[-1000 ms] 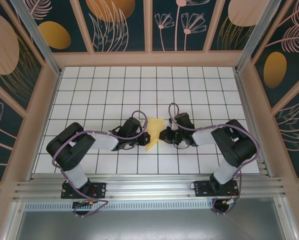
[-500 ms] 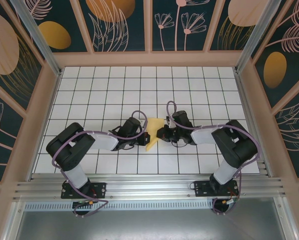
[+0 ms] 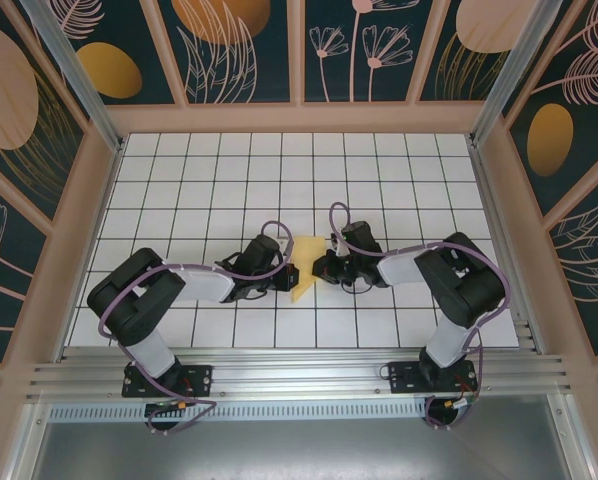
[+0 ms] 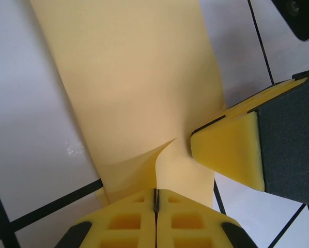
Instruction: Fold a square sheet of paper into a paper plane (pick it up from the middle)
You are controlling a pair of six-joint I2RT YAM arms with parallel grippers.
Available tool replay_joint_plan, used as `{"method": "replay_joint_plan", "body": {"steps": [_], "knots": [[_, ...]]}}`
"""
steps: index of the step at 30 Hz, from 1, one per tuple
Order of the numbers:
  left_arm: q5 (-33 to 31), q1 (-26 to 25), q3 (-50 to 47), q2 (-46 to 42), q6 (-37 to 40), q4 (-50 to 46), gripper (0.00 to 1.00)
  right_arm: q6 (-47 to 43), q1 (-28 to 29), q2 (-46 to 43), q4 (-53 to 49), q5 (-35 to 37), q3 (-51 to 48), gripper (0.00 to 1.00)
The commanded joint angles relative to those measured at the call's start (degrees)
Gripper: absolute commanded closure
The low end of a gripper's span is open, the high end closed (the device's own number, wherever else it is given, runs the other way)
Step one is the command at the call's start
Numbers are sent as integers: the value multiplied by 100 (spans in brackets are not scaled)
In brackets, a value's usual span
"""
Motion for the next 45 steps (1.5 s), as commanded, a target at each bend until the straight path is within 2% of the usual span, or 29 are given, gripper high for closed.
{"method": "replay_joint_plan", "body": {"steps": [1,6,8,9,12,14,17,22,25,31,36,45], "knots": [[-118,22,-44,99,-34,-292,89,-170,2,284,-523,518,-24,93],[-357,18,118,323,52,-558,79,-147,53,287,-646,671,-9,93],[-434,19,118,258,43,-617,79,-147,84,293,-710,735,24,94],[-452,18,119,177,8,-654,74,-147,97,295,-754,792,42,94],[-493,18,104,-337,-84,-797,68,-140,122,308,-813,869,73,95],[-853,26,97,-694,-194,-1125,62,-122,133,316,-856,928,89,95],[-1041,18,-56,-1316,-463,-1312,55,-138,150,304,-905,961,120,95],[0,9,-456,-1954,-1180,-378,69,-129,159,295,-932,1012,109,95],[595,-8,-407,-1753,-1451,42,75,-112,168,291,-923,1028,89,95],[1137,-97,-190,-890,-1701,450,76,-116,166,342,-889,1015,92,95],[1200,-189,81,-279,-1780,414,78,-104,168,375,-861,986,91,95],[1085,-219,187,53,-1702,302,76,-137,167,404,-905,990,91,95]]}}
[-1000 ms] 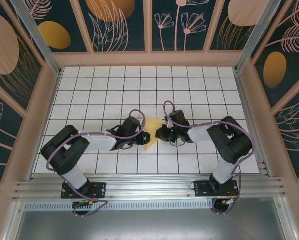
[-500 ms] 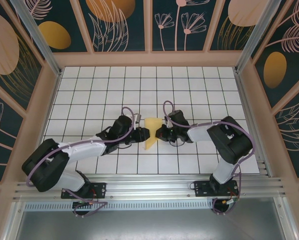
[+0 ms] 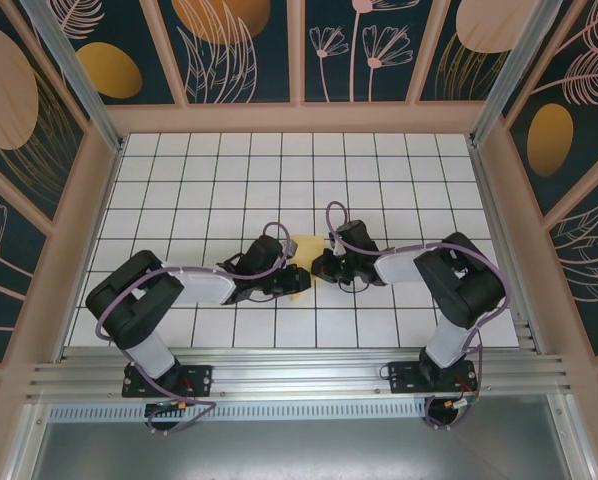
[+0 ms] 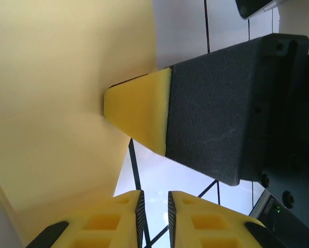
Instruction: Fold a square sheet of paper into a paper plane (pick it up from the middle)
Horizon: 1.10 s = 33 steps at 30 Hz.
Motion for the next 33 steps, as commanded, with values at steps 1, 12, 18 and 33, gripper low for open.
{"method": "replay_joint_plan", "body": {"steps": [1,12,18,33], "knots": [[6,-18,150,130,20,12,76,-141,22,398,-595,633,-96,95],[-263,-27,65,410,288,-478,77,-177,21,453,-680,642,-51,95],[-318,-32,-217,452,279,-478,78,-199,26,455,-756,692,-29,95],[-371,-60,-675,-324,315,-898,76,-213,26,463,-876,790,6,95]]}}
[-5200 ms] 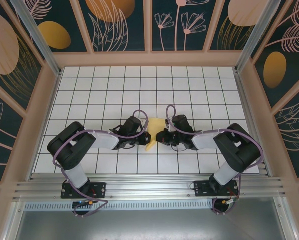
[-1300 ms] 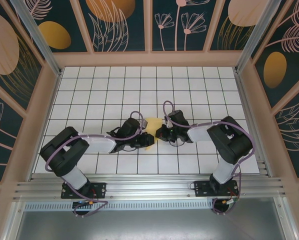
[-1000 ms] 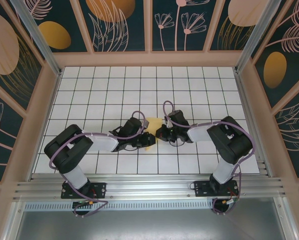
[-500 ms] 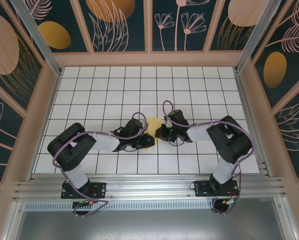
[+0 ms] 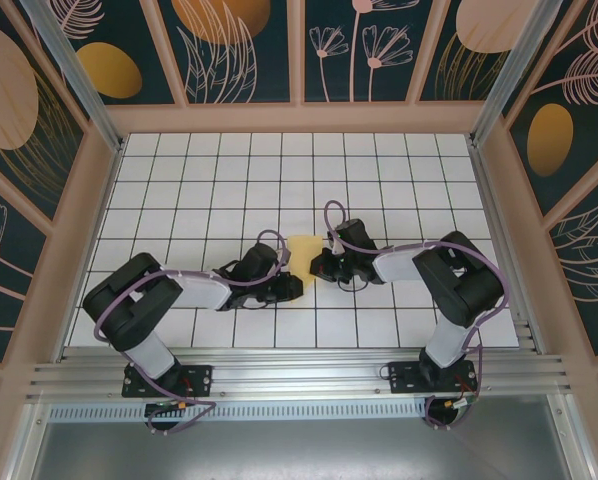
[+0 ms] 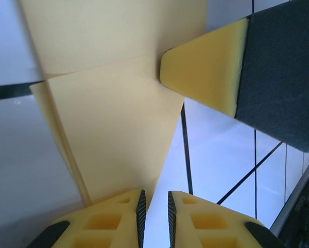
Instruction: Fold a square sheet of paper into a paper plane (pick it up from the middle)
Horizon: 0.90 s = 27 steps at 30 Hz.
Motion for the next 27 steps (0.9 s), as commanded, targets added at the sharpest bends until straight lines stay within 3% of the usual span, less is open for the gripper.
{"method": "replay_joint_plan", "body": {"steps": [1,7,12,15,20,27], "knots": [[-137,-58,-191,-227,127,-839,76,-104,13,388,-766,793,-121,95],[-393,-57,140,-701,103,-1058,71,-107,19,352,-774,806,-149,96],[64,-82,400,-879,34,-752,69,-108,21,337,-784,824,-169,96],[372,-128,560,-667,25,-694,69,-109,22,338,-773,815,-160,96],[334,-198,718,-192,33,-786,70,-84,24,341,-752,824,-160,96],[-109,-202,688,160,154,-1094,72,-83,24,385,-737,824,-175,96]]}}
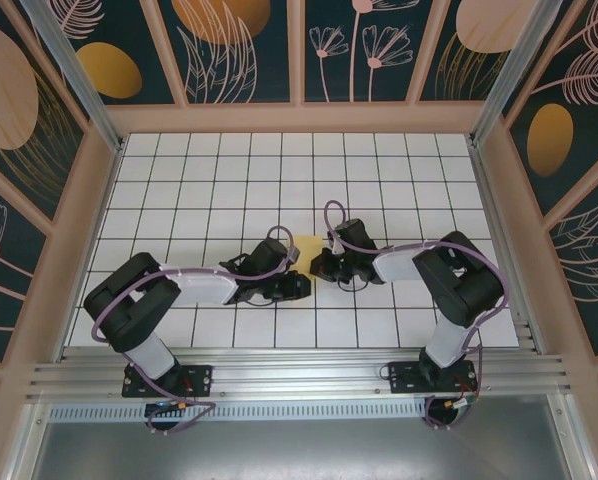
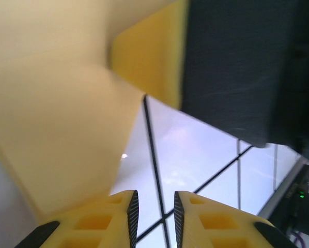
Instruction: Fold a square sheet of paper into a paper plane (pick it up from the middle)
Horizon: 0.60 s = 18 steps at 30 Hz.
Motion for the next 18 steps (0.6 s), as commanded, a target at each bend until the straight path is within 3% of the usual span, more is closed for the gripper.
{"method": "replay_joint_plan", "body": {"steps": [1,18], "knots": [[-259,-15,27,118,142,-268,73,-82,24,391,-741,821,-187,96],[-7,-16,-900,-84,-110,186,75,-128,20,487,-817,892,-161,96]]}}
